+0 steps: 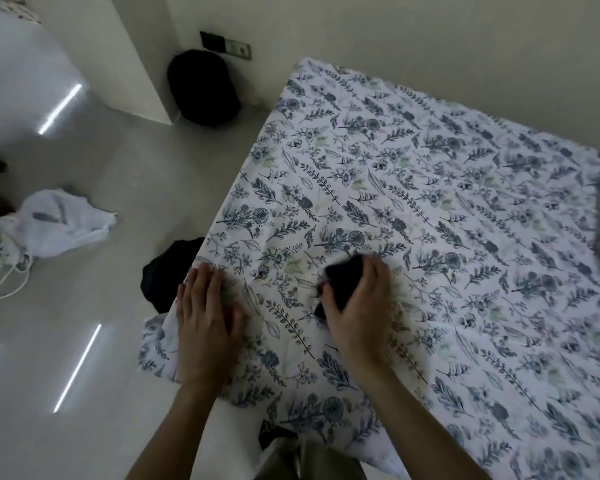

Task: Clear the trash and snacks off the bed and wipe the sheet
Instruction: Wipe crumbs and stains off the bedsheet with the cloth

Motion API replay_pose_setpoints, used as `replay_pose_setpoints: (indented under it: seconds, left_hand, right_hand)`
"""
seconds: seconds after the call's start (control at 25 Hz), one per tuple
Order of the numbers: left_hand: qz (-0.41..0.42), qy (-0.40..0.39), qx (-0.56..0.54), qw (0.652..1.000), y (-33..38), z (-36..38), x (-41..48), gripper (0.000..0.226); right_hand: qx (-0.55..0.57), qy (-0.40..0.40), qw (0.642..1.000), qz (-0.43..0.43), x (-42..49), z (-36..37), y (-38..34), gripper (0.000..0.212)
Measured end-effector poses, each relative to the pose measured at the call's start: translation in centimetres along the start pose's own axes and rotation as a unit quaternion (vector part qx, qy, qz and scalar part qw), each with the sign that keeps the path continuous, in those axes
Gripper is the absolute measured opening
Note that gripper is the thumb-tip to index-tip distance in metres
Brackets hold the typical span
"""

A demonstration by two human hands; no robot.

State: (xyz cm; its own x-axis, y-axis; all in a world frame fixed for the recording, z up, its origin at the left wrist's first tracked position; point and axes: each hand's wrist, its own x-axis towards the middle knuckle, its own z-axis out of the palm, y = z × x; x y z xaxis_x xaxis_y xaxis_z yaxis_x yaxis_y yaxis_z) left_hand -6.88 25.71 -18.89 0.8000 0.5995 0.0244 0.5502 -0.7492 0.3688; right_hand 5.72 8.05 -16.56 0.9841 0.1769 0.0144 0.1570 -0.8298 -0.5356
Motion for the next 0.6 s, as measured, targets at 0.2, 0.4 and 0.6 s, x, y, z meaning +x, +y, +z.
replay_pose_setpoints:
  seconds: [0.2,0.4,0.6]
  left_hand:
    - [-0.012,-0.007,0.014,1.0,0.4,-0.4,0.0,0.064]
    - [-0.022,-0.012,0.014,1.0,0.9,-0.6,0.1,0.065]
    - [-0.024,-0.02,0.012,0.999,0.7,-0.6,-0.1,0.068]
  right_hand:
    - [0.033,-0.123,0.976,-0.178,1.1,0.5,-2.0,0.067]
    - [0.097,-0.132,0.973,-0.161,1.2,-5.5,6.3,0.059]
    - [0.1,-0.144,0.975,-0.14,2.2,-9.0,11.3,0.058]
